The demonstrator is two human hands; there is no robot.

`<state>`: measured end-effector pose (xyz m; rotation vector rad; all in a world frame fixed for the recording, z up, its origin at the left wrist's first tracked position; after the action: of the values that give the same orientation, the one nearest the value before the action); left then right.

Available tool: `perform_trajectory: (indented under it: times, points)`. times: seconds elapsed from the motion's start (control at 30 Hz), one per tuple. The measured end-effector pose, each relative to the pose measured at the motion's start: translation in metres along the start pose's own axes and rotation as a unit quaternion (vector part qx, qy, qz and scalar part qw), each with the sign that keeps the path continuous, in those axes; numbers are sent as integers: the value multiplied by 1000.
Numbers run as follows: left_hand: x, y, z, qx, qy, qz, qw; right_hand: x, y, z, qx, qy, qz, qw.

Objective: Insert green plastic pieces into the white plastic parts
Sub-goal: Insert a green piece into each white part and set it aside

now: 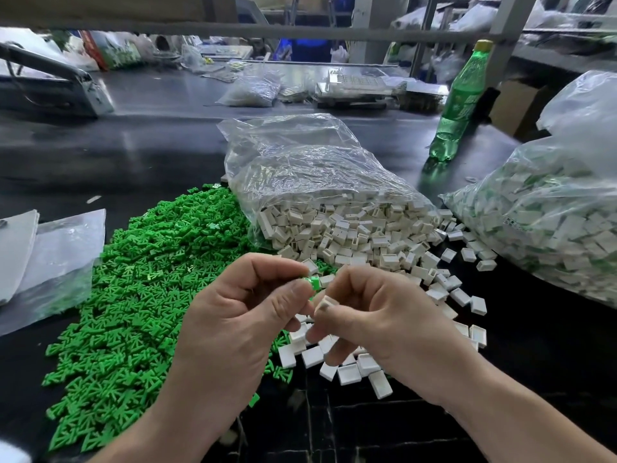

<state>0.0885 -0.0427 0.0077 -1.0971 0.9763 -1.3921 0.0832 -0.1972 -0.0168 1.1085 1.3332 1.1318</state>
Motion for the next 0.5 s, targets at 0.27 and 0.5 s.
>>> perform_trajectory:
  times: [0.27,0.5]
  points:
    - [3,-5,-2,32,-5,75,997,-2,10,-3,-76,-17,-41,996]
    - [-3,4,0,-5,-15,64,998,-4,12,-3,-111,-21,-72,991]
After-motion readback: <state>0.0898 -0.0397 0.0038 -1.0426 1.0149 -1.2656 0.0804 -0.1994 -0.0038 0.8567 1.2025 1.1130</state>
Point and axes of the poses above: each hand's wrist, its own z-axis towards the middle knuckle, its own x-axis out of the palm, y = z × x, the point moved 7 cm from there along z, towards the middle knuckle, and after that the axes turned 10 degrees about -y, right-handed, at the moved point
